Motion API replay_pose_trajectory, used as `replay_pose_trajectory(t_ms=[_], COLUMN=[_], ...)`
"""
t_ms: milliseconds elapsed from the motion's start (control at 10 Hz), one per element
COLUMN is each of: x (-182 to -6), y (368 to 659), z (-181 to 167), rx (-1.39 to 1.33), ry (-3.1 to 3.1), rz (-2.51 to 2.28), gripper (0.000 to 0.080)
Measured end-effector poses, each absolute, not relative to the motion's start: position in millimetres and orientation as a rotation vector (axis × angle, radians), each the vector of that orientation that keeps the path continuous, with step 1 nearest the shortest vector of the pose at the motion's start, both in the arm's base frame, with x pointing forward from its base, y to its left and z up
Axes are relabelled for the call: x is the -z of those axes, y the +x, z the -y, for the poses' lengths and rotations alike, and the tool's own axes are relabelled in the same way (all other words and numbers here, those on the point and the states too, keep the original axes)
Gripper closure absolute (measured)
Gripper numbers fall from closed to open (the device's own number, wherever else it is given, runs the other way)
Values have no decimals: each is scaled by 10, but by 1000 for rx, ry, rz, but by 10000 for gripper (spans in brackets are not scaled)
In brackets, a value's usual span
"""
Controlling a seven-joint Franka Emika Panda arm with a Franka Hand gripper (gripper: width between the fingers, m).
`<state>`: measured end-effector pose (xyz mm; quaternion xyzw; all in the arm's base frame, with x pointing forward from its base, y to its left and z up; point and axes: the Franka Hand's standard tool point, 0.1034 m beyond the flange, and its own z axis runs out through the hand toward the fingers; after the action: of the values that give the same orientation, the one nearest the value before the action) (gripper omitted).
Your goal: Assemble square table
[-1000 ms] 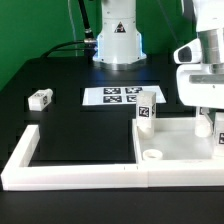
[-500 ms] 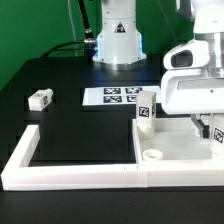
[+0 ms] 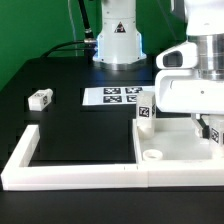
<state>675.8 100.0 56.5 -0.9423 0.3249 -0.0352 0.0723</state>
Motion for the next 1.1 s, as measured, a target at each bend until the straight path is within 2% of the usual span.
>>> replay_pose_trajectory(t_ms=[200,600,1100], x=[-563,-542,-542], y=[6755,6749,6734], z=[-998,-1024,-1016], rx=[94,-12,-73], ry=[-2774,-2078,-1683], rz=[-1122,-2104,-2410], gripper=[400,400,400])
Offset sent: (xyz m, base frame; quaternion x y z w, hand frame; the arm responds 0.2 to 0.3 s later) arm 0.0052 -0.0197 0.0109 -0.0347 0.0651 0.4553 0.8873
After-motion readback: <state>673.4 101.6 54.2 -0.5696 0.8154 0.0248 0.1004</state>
